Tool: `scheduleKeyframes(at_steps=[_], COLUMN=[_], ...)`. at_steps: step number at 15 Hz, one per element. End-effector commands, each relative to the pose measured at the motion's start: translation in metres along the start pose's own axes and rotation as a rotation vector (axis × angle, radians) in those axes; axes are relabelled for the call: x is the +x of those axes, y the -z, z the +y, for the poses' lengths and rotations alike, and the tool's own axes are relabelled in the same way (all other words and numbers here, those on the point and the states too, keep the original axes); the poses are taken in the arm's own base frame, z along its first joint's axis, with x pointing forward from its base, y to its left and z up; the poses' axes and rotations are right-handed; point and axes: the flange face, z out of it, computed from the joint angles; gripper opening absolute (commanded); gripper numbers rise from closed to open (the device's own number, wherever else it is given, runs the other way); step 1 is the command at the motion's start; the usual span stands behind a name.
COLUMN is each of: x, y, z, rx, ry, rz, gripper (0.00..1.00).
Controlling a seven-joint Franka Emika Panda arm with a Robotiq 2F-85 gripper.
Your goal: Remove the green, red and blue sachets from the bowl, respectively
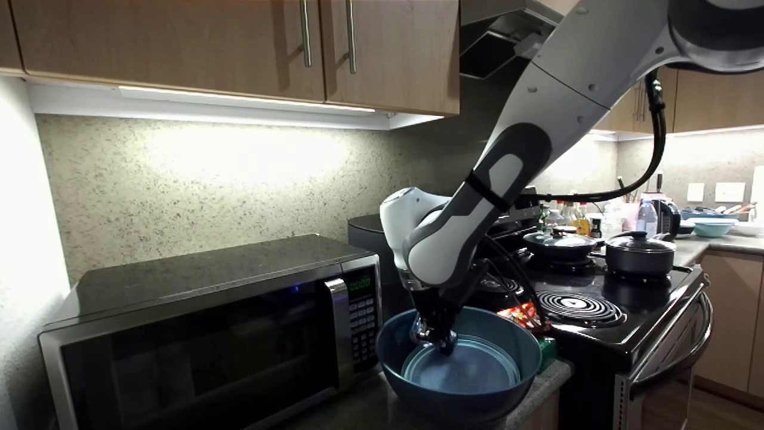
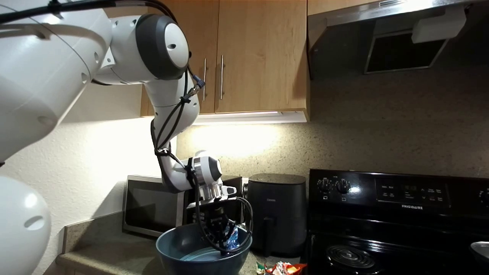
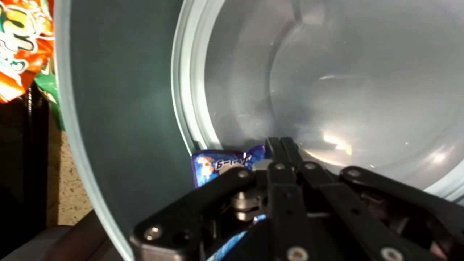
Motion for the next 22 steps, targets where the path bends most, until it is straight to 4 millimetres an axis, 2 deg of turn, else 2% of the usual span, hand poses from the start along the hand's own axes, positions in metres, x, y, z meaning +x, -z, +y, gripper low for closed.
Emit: scheduleKeyframes(at_steps=[1, 4, 8, 12, 15, 19, 20, 21, 22], x=[-0.016, -0.029, -0.049, -0.079, -0.102, -0.127, -0.13, -0.114, -0.118], y=[0.02, 0.045, 0.076, 0.091, 0.089, 0.068, 0.063, 0.066, 0.061], z=[0.031, 0.057, 0.071, 0.083, 0.088, 0.101, 0.104, 0.102, 0.105], rx=[-0.092, -0.162, -0.242, -0.294, -0.251, -0.25, -0.271, -0.259, -0.258], ry=[-0.096, -0.195, -0.28, -0.349, -0.351, -0.389, -0.402, -0.37, -0.379], rz=[0.009, 0.041, 0.036, -0.015, -0.077, -0.119, -0.13, -0.12, -0.13], gripper=[0.0, 0.0, 0.0, 0.0, 0.0, 0.0, 0.0, 0.01, 0.01])
